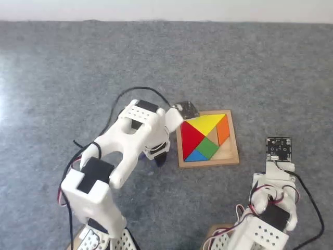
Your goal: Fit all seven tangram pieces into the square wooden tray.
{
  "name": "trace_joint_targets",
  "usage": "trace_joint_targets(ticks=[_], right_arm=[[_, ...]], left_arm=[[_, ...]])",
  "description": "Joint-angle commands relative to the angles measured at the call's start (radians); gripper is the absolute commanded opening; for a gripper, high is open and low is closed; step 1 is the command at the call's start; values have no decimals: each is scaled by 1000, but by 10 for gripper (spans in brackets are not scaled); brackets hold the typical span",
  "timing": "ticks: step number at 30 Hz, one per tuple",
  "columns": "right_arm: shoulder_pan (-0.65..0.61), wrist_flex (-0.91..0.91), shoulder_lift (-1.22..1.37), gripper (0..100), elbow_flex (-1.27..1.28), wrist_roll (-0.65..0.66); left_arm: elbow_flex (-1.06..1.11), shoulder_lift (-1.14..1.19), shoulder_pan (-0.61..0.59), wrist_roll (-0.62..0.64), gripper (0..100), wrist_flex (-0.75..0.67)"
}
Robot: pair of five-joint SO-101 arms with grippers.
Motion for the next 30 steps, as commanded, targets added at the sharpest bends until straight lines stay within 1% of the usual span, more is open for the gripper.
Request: trace_joint_targets(ticks=[1,4,11,13,16,20,25,28,30], right_arm=[[5,4,-18,6,15,11],[5,4,-18,6,15,11],[5,4,-18,6,15,11],[5,4,-18,6,15,11],[7,4,-18,6,15,11],[10,4,-19,6,15,11],[10,4,-19,6,15,11],[7,4,-21,6,15,11],[7,4,-21,6,15,11]], left_arm=[[25,20,14,-6,202,35],[28,20,15,-6,180,48],[18,18,-2,3,75,49],[-2,18,-5,52,50,52],[-67,18,-9,121,17,100],[-157,18,-5,222,13,161],[-272,18,-2,370,13,133],[-377,18,46,483,12,137],[-441,26,110,562,12,130]])
